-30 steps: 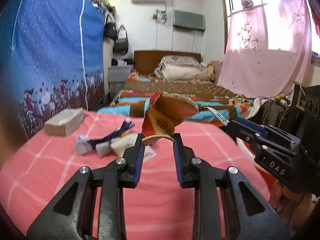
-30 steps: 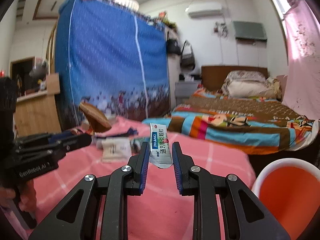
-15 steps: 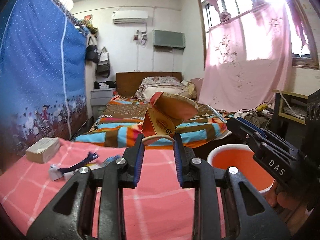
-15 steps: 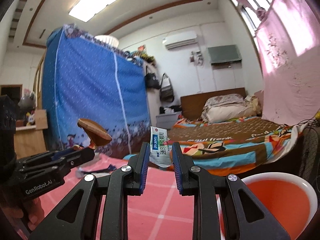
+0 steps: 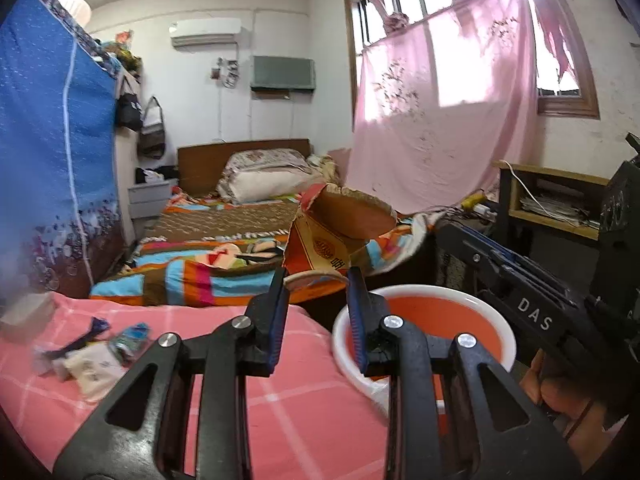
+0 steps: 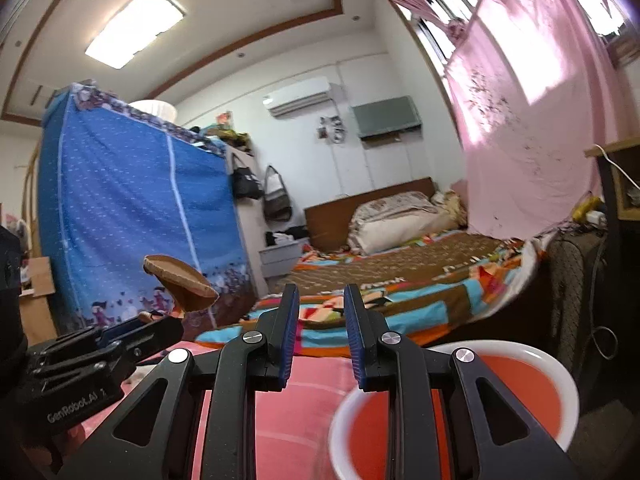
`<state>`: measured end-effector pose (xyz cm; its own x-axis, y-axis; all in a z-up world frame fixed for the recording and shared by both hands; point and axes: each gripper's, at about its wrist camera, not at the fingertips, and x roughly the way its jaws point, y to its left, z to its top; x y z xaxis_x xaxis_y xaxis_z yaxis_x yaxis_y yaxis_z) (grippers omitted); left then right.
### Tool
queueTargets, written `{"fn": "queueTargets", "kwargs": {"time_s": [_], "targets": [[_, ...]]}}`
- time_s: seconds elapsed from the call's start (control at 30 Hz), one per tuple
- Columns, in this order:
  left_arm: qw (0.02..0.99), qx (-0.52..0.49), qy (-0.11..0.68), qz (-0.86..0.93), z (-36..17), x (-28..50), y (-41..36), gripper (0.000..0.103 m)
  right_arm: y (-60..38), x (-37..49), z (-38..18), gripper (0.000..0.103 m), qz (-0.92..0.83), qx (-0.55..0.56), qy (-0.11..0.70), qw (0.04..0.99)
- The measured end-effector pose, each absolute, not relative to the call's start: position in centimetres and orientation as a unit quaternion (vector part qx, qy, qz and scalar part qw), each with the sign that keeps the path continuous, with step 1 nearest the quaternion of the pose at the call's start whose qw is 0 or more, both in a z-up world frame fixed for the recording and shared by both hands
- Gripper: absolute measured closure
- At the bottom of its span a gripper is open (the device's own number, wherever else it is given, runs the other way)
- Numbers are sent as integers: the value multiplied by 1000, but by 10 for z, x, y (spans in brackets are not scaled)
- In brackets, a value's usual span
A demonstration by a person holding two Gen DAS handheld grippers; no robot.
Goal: Collect trash
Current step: 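Carry both items over the orange bucket and open both tools to drop them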
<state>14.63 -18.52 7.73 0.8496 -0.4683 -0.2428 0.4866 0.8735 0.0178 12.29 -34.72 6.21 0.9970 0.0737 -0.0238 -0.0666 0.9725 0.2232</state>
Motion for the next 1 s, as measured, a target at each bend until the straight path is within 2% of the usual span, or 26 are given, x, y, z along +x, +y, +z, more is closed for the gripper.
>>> {"fn": "queueTargets", "kwargs": {"time_s": [0.6,0.67,0.8,1.0], "targets": [[914,18,255,-316,43,179,-243,70,-399,126,39,80,-53,156,94,982],[909,19,268,-318,39,181,-247,68,-402,128,38,78,-58,160,100,980],[905,13,283,-317,35,185,-250,59,-405,131,36,64,-65,164,111,978],[909,-1,283,-305,36,185,-242,53,-406,131,37,59,-71,165,110,978]]}}
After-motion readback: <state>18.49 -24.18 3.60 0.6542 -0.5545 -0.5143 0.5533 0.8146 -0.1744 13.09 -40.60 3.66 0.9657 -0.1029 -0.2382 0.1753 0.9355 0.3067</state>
